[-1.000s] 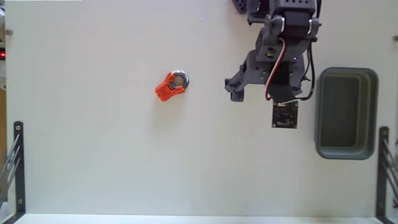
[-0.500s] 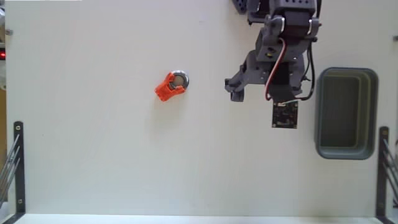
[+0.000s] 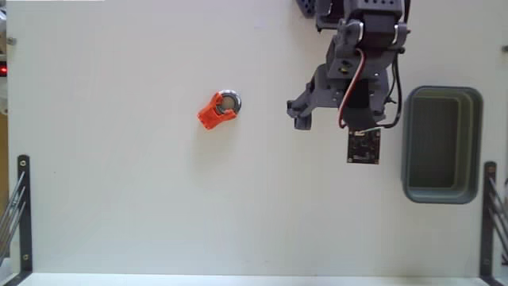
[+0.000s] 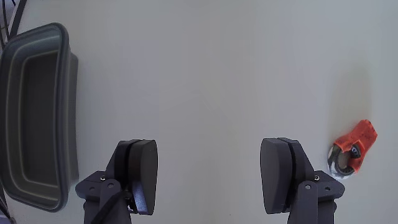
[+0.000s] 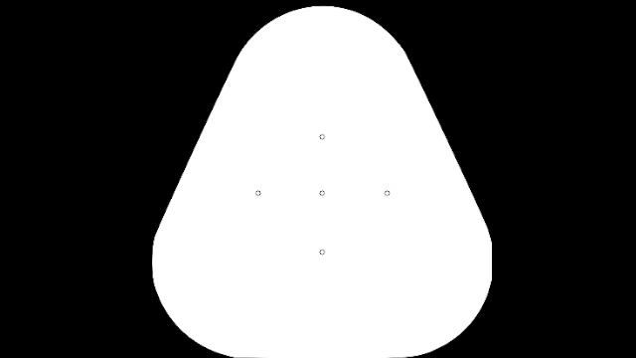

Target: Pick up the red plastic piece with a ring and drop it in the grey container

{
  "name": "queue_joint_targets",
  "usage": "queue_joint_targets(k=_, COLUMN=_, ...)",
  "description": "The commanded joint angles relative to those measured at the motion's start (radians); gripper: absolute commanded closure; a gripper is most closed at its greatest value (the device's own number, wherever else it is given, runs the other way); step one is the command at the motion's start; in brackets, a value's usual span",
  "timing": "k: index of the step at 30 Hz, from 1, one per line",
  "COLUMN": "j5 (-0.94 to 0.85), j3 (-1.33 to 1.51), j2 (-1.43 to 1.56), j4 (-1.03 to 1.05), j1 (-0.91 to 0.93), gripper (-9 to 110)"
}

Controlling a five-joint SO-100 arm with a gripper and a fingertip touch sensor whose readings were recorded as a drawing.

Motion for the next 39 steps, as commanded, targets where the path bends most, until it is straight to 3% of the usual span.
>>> queue_joint_targets(k=1, j5=0.005, j3=0.005, j2=0.043, j4=-0.007, j1=-0.006, gripper=-9)
queue_joint_targets(k=39, j5=0.005, j3=0.005, j2=0.043, j4=-0.007, j1=0.014, gripper=-9)
